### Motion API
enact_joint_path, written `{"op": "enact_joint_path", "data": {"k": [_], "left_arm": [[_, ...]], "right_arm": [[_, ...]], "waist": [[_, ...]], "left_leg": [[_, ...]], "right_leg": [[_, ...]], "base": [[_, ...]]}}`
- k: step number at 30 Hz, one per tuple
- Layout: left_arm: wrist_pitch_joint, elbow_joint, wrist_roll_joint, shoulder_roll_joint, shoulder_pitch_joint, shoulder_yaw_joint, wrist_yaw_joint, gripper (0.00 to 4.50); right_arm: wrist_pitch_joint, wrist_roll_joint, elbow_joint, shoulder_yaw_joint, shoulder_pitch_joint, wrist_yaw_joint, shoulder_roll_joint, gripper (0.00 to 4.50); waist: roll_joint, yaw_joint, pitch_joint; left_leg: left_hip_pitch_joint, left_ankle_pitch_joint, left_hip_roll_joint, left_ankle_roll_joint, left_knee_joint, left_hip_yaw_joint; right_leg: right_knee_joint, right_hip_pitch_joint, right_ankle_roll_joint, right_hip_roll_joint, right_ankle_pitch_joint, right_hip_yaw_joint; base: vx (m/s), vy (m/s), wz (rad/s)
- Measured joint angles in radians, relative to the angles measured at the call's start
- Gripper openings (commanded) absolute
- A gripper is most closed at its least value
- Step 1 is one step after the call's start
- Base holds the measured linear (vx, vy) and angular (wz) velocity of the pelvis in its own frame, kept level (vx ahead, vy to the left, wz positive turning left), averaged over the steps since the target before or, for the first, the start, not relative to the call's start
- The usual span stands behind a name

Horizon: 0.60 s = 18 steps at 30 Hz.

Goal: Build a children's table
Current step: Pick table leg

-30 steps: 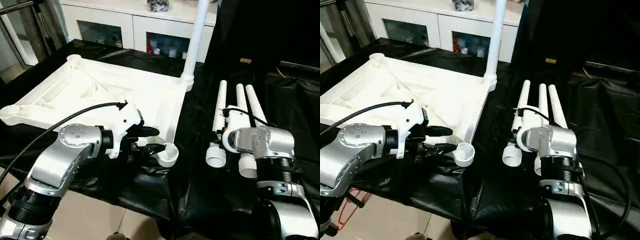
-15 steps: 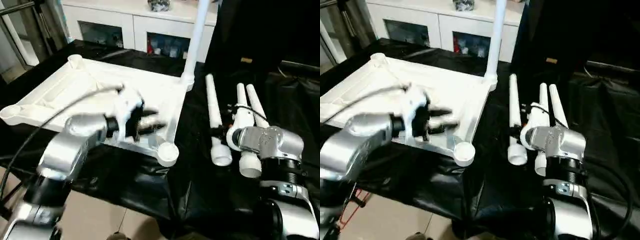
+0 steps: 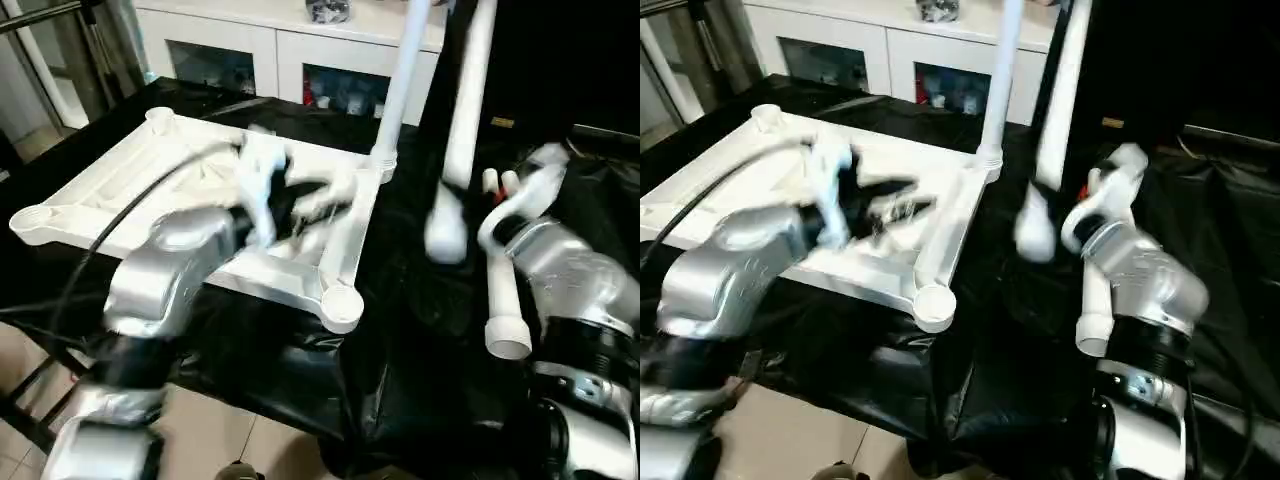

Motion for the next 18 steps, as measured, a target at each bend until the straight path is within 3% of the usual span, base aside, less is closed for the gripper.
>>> {"op": "enact_joint_path", "data": {"k": [2, 4, 7, 12, 18], "left_arm": [[0.013, 0.007, -0.028, -0.019, -0.013, 0.014, 0.01, 2.55], [0.058, 0.041, -0.095, -0.073, -0.053, 0.073, 0.034, 2.55], [0.116, 0.078, -0.206, -0.126, -0.15, 0.166, 0.067, 2.55], [0.148, 0.117, -0.273, -0.164, -0.186, 0.201, 0.1, 2.55], [0.174, 0.163, -0.274, -0.173, -0.201, 0.217, 0.126, 2.55]], "right_arm": [[0.007, 0.032, -0.022, -0.004, 0.005, 0.028, 0.0, 1.84], [0.015, 0.089, -0.082, -0.007, 0.048, 0.073, -0.004, 1.84], [0.041, 0.172, -0.165, 0.062, 0.106, 0.155, 0.004, 1.84], [0.047, 0.183, -0.204, 0.132, 0.115, 0.207, -0.006, 1.84], [0.065, 0.183, -0.204, 0.186, 0.129, 0.243, -0.024, 1.84]], "waist": [[0.0, 0.0, 0.0], [-0.001, 0.005, 0.0], [-0.001, 0.01, 0.0], [-0.001, 0.014, 0.0], [-0.001, 0.029, 0.0]], "left_leg": [[-0.002, 0.0, 0.0, 0.0, 0.0, 0.0], [-0.002, 0.001, 0.0, 0.001, 0.001, 0.0], [-0.004, 0.0, 0.0, 0.003, 0.002, 0.0], [-0.005, 0.001, 0.0, 0.004, 0.001, 0.0], [-0.01, 0.001, 0.0, 0.005, 0.001, -0.001]], "right_leg": [[0.0, 0.0, 0.0, 0.0, 0.0, 0.0], [0.0, 0.0, 0.0, 0.0, 0.0, -0.001], [-0.001, 0.0, 0.0, 0.0, 0.0, -0.002], [-0.002, 0.001, 0.001, 0.0, 0.0, -0.002], [-0.007, 0.0, 0.003, 0.0, 0.002, -0.003]], "base": [[0.0, 0.0, 0.0], [0.0, 0.0, 0.0], [0.0, 0.0, 0.0], [0.0, 0.0, 0.0], [0.0, 0.0, 0.0]]}}
